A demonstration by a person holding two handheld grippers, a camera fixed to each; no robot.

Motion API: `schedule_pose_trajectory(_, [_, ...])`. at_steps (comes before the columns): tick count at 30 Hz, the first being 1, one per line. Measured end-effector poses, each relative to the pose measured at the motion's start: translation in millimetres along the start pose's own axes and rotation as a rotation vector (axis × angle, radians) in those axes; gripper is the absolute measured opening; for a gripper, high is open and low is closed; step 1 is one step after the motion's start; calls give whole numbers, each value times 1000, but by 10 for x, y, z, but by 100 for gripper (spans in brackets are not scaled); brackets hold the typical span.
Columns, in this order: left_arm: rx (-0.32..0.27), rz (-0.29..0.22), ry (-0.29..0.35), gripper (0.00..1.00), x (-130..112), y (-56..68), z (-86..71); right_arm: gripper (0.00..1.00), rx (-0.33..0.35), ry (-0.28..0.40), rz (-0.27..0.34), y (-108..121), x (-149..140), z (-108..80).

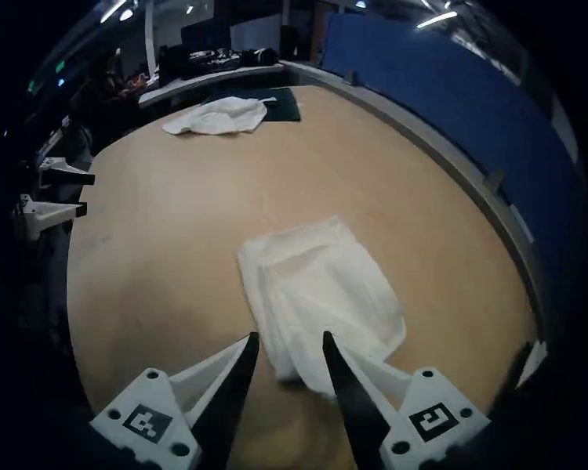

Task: Fold towel

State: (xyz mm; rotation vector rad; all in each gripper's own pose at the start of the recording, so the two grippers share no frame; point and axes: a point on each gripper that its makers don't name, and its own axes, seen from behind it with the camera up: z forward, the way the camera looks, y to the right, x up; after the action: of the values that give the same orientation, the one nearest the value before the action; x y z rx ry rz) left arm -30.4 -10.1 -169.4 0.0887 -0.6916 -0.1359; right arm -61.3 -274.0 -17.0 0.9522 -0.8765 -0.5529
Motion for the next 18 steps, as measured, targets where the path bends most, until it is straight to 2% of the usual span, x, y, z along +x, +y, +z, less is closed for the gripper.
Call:
schedule_pose_trajectory(4, [-2, 6, -1, 95, -1, 18, 13, 73, -15, -16, 27, 48, -216, -82])
schedule_pose_trajectory(7, [-2, 8, -1, 95, -3, 25, 19, 84, -26, -25, 41, 79, -337, -117])
schedule_pose_trajectory(18, [0, 12, -1, 95, 2, 30, 6, 85, -45, 2, 65, 121, -327, -171])
